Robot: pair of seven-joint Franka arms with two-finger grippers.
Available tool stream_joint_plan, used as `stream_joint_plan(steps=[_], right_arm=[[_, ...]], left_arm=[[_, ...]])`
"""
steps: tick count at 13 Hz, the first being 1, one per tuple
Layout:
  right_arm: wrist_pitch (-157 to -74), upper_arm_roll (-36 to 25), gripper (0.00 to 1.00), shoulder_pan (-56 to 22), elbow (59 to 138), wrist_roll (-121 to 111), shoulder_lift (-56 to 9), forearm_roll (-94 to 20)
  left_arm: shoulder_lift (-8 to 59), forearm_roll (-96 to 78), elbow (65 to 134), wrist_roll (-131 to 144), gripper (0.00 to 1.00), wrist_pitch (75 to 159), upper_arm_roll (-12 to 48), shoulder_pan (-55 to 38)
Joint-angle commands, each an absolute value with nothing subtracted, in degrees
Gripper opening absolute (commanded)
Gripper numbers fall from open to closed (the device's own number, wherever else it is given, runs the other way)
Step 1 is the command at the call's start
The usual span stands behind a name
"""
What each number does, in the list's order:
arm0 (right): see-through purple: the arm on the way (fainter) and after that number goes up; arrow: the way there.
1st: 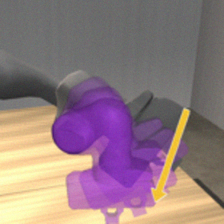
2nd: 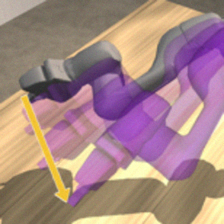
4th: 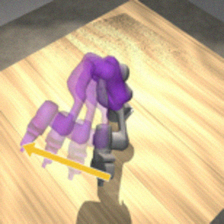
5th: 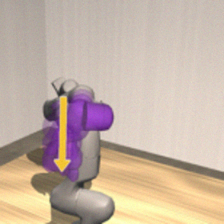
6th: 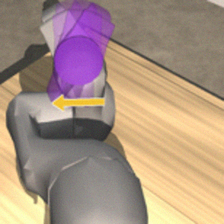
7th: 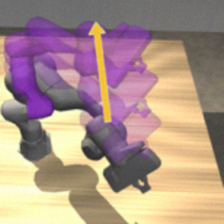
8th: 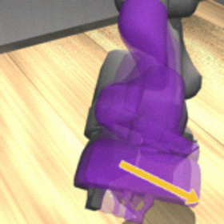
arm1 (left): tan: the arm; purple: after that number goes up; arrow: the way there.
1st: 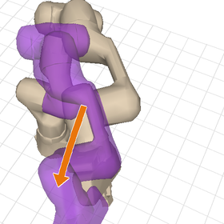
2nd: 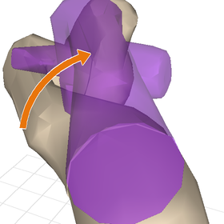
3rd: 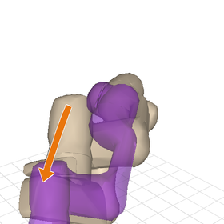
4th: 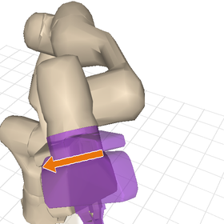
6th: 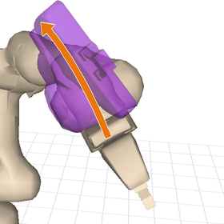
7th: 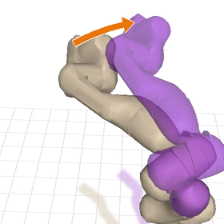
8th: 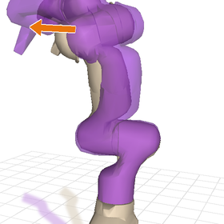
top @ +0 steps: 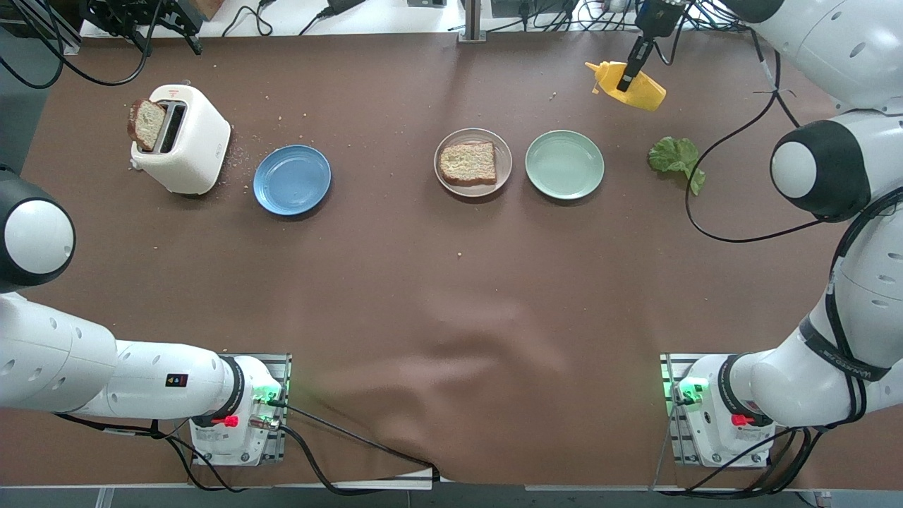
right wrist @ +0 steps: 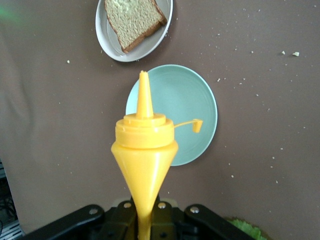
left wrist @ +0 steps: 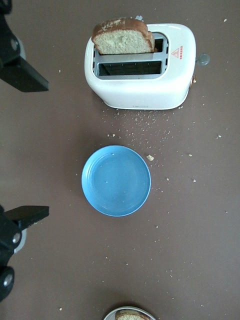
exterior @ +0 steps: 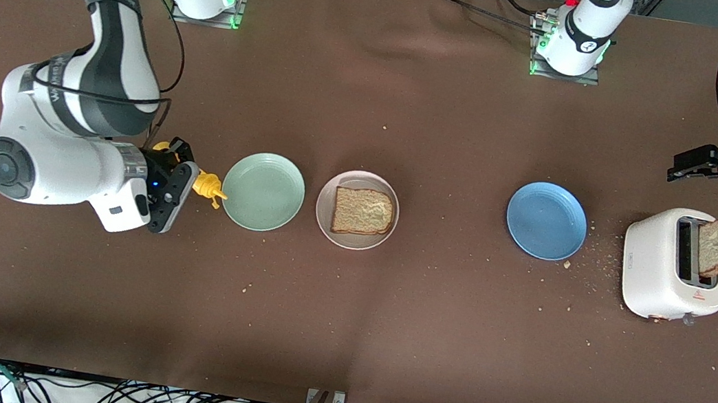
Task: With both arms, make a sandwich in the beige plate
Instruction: 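Carry the mustard bottle back beside the lettuce with the right gripper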
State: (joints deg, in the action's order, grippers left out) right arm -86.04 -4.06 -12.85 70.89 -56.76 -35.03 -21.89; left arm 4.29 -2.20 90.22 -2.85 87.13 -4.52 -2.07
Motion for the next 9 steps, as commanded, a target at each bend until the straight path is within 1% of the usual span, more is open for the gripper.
stream_joint_plan(steps=[1, 2, 4, 6, 8, 9], right_arm=[[-87.19, -2.90, 0.00, -8.28, 74.87, -60.90, -34.54, -30.47], [-87.45, -2.90, 0.00, -7.13, 76.27, -62.47, -35.06, -34.07], [-88.50, -2.90, 0.00, -5.37, 76.55, -67.82, -37.25, -40.66], [-88.51, -2.90, 0.00, -3.79, 76.64, -75.19, -39.19, -44.11], [-87.37, -2.38, 0.00, -1.16, 78.64, -89.30, -40.16, -46.04], [-85.10, -2.55, 0.00, -0.79, 80.58, -96.52, -39.73, -50.06]], left_arm=[[3.96, -0.44, 90.62, -3.52, 1.00, 87.89, -4.57, -1.76], [3.96, -0.44, 90.62, -3.52, 1.00, 87.98, -4.66, -1.67], [4.04, -0.44, 90.62, -3.34, 1.00, 87.89, -4.66, -1.67], [4.39, -0.79, 90.44, -3.34, 1.00, 87.89, -4.75, -1.41], [4.66, -0.70, 90.18, -4.04, 1.00, 87.89, -4.75, -1.23], [4.66, -0.96, 89.22, -4.13, 1.00, 87.89, -4.75, -1.23]])
